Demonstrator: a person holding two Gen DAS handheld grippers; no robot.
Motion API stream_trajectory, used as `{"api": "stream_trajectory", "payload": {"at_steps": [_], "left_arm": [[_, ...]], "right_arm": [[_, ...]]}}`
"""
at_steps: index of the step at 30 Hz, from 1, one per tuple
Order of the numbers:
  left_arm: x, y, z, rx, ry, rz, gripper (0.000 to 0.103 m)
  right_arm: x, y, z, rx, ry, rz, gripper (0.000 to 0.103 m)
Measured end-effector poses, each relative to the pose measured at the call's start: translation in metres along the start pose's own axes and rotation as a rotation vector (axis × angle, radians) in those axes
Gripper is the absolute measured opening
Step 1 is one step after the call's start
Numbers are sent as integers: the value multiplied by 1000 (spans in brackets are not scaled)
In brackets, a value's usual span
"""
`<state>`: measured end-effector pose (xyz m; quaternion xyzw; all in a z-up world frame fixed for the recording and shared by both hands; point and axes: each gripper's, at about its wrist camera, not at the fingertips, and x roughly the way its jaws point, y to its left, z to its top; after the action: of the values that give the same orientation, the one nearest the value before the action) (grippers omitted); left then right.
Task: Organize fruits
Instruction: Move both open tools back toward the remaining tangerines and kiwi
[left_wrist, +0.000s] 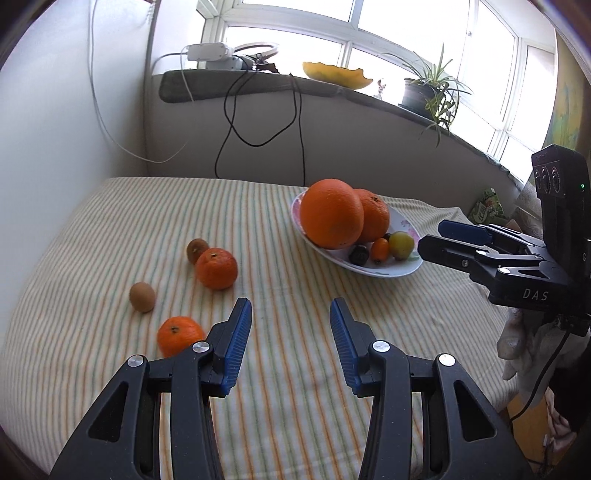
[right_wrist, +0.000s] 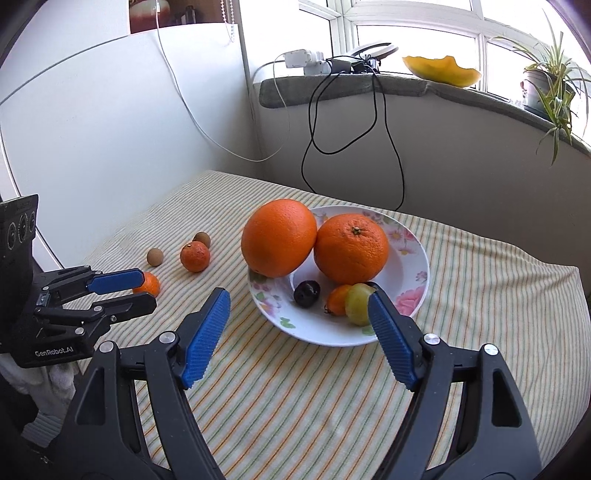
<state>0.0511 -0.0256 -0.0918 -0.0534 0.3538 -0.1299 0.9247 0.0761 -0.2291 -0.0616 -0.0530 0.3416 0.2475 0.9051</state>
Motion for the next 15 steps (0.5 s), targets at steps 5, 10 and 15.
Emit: {"api": "stream_trajectory", "payload": {"at_steps": [5,10,15], "left_arm": [[-9,19,-10,-24,6,40,43],[-15,39,-18,-61,8,71,43],[-18,54,-23,-87,9,84,43]], "right_arm": [[2,16,2,-29,8,24,80],[10,30,5,-43,34,56,80],[20,41,10,-29,54,100,80]]}}
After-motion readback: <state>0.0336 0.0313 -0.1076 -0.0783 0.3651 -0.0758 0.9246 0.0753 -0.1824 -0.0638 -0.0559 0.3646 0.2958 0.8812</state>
